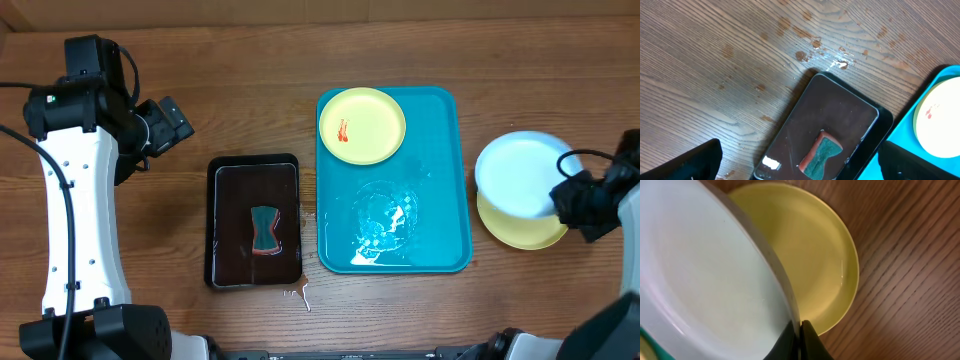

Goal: Clean dirty plates on tray and stack at the side
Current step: 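Carry the white plate right and stack it on the yellow plate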

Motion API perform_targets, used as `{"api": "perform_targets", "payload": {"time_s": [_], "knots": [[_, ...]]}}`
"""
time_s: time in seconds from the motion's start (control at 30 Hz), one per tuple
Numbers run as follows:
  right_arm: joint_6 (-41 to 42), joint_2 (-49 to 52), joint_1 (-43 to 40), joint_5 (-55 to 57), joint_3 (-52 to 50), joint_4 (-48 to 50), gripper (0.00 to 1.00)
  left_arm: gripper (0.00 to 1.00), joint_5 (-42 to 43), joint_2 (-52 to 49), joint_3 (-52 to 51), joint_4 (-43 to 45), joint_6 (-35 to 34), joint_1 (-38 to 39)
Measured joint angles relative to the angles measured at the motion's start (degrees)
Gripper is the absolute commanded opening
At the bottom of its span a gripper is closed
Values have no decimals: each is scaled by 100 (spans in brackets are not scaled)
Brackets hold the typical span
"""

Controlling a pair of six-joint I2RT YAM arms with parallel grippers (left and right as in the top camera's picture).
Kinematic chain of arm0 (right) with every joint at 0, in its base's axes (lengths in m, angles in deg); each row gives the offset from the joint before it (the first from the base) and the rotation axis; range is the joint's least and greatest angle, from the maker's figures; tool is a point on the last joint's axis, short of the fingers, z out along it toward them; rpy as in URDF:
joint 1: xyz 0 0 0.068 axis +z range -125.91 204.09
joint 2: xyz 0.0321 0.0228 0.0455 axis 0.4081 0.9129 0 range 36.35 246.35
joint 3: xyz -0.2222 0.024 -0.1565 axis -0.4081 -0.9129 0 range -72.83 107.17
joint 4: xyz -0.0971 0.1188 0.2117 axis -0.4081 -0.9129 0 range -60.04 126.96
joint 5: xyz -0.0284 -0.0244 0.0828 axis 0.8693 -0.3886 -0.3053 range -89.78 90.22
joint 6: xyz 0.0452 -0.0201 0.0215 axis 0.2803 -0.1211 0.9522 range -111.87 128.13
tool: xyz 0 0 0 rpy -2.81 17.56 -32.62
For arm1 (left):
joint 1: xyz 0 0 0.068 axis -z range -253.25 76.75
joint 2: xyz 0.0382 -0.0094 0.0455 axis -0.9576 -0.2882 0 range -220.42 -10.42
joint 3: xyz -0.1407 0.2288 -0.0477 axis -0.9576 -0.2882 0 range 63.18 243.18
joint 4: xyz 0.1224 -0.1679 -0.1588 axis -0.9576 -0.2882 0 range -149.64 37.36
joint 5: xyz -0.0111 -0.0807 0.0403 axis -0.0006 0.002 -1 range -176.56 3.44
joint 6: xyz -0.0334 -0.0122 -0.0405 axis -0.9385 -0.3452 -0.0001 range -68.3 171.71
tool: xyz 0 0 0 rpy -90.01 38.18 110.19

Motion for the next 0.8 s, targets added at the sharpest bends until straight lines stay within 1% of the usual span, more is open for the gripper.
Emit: {"api": "perform_targets", "payload": {"time_s": [0.1,0.23,0.47,0.5,0.53,0.57,0.6,0.67,0.73,0.8], "knots": [[4,-168,-2,83,31,-13,4,100,0,0,0,0,0,0],[26,-153,0,208,-63,26,4,100,0,0,0,0,0,0],[243,42,0,485,-774,450,4,100,0,0,0,0,0,0],[264,98,-2,487,-874,463,6,100,-2,0,0,0,0,0],[271,129,0,490,-920,461,22,100,0,0,0,0,0,0],[302,162,-2,483,-949,435,31,100,0,0,0,0,0,0],[299,173,-4,468,-953,422,37,100,0,0,0,0,0,0],[284,173,-2,365,-920,299,44,100,0,0,0,0,0,0],[190,170,50,267,-769,22,47,100,0,0,0,0,0,0],[105,144,157,229,-527,-197,48,100,0,0,0,0,0,0]]}}
